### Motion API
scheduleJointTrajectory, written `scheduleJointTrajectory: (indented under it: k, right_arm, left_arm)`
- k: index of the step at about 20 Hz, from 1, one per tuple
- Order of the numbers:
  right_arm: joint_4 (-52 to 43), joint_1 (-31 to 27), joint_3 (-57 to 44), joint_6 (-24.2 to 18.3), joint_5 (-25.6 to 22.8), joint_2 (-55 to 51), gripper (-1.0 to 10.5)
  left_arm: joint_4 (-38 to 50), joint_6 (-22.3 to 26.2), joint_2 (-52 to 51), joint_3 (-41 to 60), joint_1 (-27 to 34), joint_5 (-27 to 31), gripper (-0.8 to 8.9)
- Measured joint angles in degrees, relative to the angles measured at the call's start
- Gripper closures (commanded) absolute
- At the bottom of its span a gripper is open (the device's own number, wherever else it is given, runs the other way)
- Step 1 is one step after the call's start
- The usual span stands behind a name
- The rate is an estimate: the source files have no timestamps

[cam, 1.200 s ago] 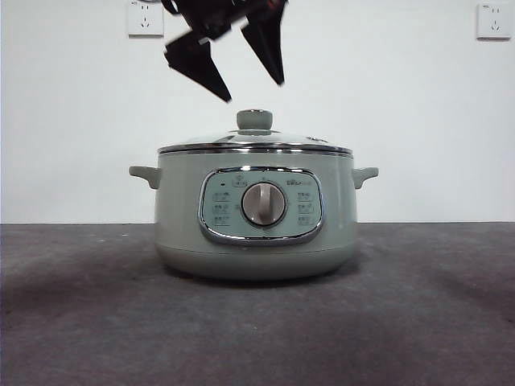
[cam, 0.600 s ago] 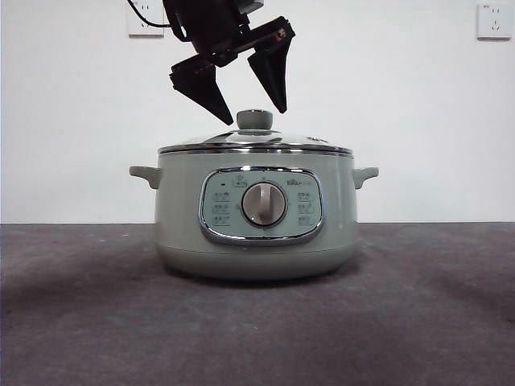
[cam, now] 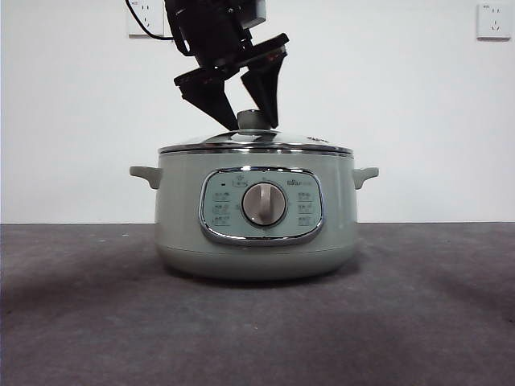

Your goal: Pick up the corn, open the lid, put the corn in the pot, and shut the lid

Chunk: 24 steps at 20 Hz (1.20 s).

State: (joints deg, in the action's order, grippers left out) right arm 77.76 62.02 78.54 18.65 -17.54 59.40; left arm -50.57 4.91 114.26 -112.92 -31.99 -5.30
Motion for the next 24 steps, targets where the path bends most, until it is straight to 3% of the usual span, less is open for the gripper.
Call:
scheduleJointTrajectory:
  k: [2, 5, 17, 24]
  right_arm:
    - [0.00, 0.00, 0.00, 0.15, 0.02, 0.00, 9.6]
    - [0.00, 0.00, 0.00, 0.20, 0.02, 0.00, 9.6]
    - [-1.90, 0.00, 0.00, 1.53, 0.00, 0.00, 9.6]
    - [-5.07, 0.00, 0.00, 1.70, 0.00, 0.74, 9.6]
  left_arm:
    - [0.09, 0.02, 0.00, 0.00, -0.09, -0.26, 7.87]
    - [0.28, 0.04, -0.02, 0.00, -0.09, -0.22, 8.28]
    - [0.94, 0.66, -0.42, 0.11, -0.07, -0.22, 8.26]
    - [1.53, 1.14, -7.21, 0.28, 1.90, -0.42, 8.26]
